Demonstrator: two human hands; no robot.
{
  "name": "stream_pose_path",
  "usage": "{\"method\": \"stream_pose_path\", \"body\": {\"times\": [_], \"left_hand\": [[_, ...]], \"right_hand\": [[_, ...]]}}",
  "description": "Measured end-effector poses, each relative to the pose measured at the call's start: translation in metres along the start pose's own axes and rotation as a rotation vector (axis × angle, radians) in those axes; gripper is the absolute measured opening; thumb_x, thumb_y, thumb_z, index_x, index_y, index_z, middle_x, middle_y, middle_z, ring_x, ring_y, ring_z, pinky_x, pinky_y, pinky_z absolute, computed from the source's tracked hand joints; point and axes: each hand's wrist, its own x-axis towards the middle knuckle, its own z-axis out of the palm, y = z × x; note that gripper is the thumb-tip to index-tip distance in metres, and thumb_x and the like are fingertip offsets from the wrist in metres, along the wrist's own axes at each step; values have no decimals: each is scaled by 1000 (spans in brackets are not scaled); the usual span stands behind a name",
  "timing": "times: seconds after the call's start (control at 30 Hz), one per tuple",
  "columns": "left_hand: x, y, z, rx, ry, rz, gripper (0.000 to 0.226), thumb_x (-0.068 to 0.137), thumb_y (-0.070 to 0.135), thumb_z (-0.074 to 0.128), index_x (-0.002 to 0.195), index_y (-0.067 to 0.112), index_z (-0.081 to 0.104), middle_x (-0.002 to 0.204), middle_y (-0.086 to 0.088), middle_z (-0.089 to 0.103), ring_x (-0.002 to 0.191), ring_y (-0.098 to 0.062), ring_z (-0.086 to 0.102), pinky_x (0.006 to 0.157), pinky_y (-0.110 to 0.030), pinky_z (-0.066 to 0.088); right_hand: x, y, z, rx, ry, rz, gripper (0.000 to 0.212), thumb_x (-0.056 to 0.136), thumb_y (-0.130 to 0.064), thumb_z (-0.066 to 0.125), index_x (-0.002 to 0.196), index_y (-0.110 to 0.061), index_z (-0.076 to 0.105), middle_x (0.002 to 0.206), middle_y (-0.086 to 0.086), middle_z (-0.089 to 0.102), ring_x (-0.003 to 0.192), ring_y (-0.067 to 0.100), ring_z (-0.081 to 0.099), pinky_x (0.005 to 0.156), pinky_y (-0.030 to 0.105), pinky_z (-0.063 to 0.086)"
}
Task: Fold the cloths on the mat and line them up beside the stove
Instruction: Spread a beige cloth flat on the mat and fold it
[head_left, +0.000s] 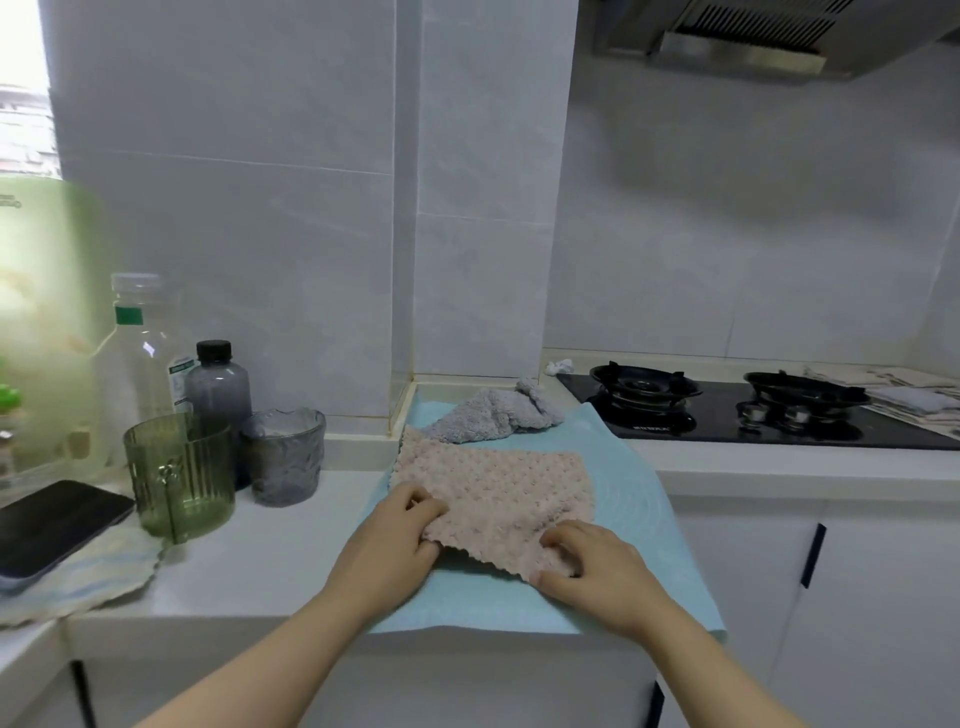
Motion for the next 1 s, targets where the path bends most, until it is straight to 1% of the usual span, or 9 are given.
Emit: {"method": "stream_pose_path", "body": {"times": [0.2, 0.33, 0.43, 0.53, 0.67, 0.77, 0.83, 0.9, 1.0], "left_hand": [[-3, -1, -1, -65, 79, 86, 43, 83, -2, 44, 113, 23, 62, 118, 8, 41, 110, -7, 41, 92, -14, 31], [-2, 1, 5, 118, -45, 283, 38, 82, 38, 33, 114, 28, 50, 127, 4, 45, 112, -13, 41, 93, -24, 35], [2, 2, 4, 206, -125, 222, 50, 77, 51, 29, 114, 24, 51, 119, 7, 47, 109, -13, 43, 89, -22, 34], [1, 1, 5, 192, -40, 233, 27, 85, 29, 44, 109, 21, 54, 111, 6, 52, 102, -13, 48, 83, -18, 35], [-5, -2, 5, 134, 152, 314, 20, 68, 12, 43, 85, 21, 50, 90, 5, 57, 81, -12, 49, 68, -18, 45], [-6, -1, 2, -11, 323, 181, 38, 65, -8, 58, 95, 15, 51, 106, 0, 52, 89, -22, 53, 76, -29, 49], [-8, 1, 1, -83, 427, 35, 44, 73, -9, 59, 112, 11, 51, 120, -7, 49, 103, -24, 50, 87, -33, 44], [-9, 4, -2, -132, 406, -68, 45, 80, -2, 57, 122, 9, 48, 124, -7, 46, 111, -24, 46, 93, -31, 39], [-7, 4, -2, -87, 215, -72, 51, 78, -1, 53, 125, 17, 46, 127, 3, 46, 117, -17, 44, 94, -22, 34]], "right_hand": [[1, 3, 1, 28, 37, -16, 42, 86, -48, 54, 123, -29, 52, 126, -17, 52, 117, 6, 45, 97, 26, 34], [2, 4, 2, 53, 63, -17, 38, 88, -43, 52, 123, -28, 54, 123, -17, 54, 114, 6, 47, 94, 24, 35], [3, 5, 3, 54, 71, -24, 36, 91, -43, 49, 124, -28, 54, 123, -17, 54, 113, 5, 47, 95, 23, 36], [3, 5, 3, 59, 76, -18, 36, 93, -41, 48, 125, -26, 54, 121, -16, 55, 111, 6, 48, 94, 22, 36], [2, 4, 2, 67, 85, 2, 33, 94, -36, 48, 124, -24, 55, 120, -13, 57, 110, 8, 49, 94, 24, 38], [1, 1, 1, 75, 85, 12, 32, 95, -33, 47, 124, -23, 55, 118, -11, 58, 107, 8, 50, 91, 24, 38], [0, -1, 0, 83, 79, 26, 32, 94, -31, 47, 124, -23, 55, 119, -9, 58, 107, 9, 50, 91, 23, 38], [-1, -2, -1, 94, 77, 42, 33, 93, -27, 47, 124, -23, 55, 119, -8, 58, 106, 10, 50, 89, 22, 38], [-2, -3, -2, 128, 64, 73, 35, 89, -21, 48, 123, -23, 54, 114, -8, 56, 100, 8, 47, 83, 21, 35]]}}
